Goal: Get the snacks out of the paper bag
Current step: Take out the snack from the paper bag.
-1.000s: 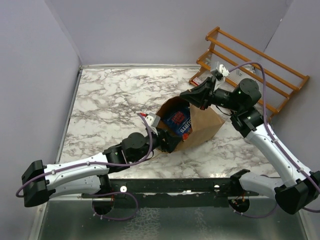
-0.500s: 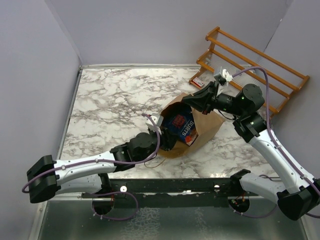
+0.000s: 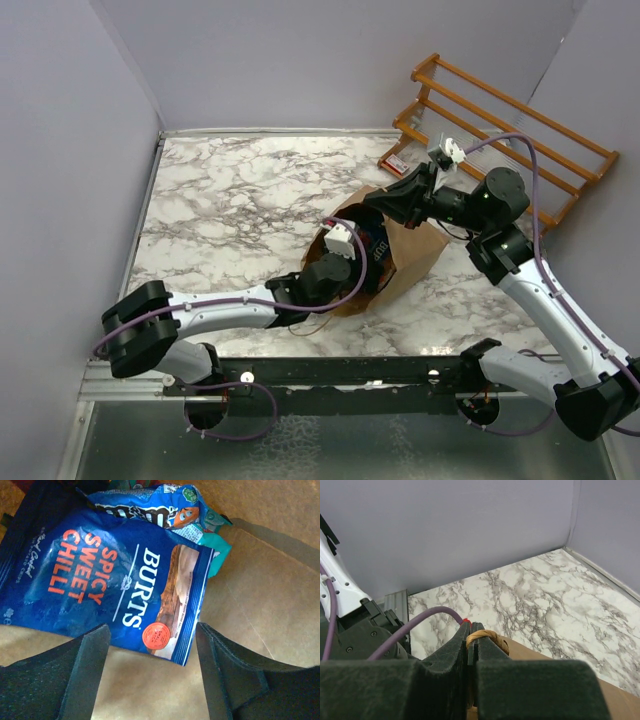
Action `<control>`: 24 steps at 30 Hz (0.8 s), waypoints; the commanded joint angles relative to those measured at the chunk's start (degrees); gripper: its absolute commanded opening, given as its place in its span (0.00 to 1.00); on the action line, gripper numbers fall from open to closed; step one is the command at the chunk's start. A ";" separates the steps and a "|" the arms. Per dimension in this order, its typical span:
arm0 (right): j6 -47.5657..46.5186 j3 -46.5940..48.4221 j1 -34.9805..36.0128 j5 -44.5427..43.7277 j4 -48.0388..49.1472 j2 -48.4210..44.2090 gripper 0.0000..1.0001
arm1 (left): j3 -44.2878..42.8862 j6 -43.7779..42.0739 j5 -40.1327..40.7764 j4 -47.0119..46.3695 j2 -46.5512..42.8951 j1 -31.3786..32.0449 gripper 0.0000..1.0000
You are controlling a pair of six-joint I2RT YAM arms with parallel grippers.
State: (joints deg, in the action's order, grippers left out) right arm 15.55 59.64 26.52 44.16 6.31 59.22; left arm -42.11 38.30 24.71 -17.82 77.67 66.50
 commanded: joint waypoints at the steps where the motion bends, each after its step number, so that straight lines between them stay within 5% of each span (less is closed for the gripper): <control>1: -0.72 2.42 0.08 -0.82 -0.27 -1.04 0.02 | -5.17 0.27 3.64 4.25 3.65 -0.05 0.74; 14: 0.02 1.23 0.02 -0.57 1.00 -1.34 0.02 | 0.20 18.95 9.16 8.46 3.40 -0.05 0.82; 24: 1.17 1.18 0.04 0.31 1.61 -1.50 0.02 | -1.13 26.04 6.05 5.35 7.67 -3.54 0.83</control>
State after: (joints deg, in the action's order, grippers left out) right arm 15.51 59.86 26.52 44.18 5.98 59.20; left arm -42.00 58.63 31.62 -11.11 83.15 64.99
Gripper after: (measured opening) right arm 0.026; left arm 0.838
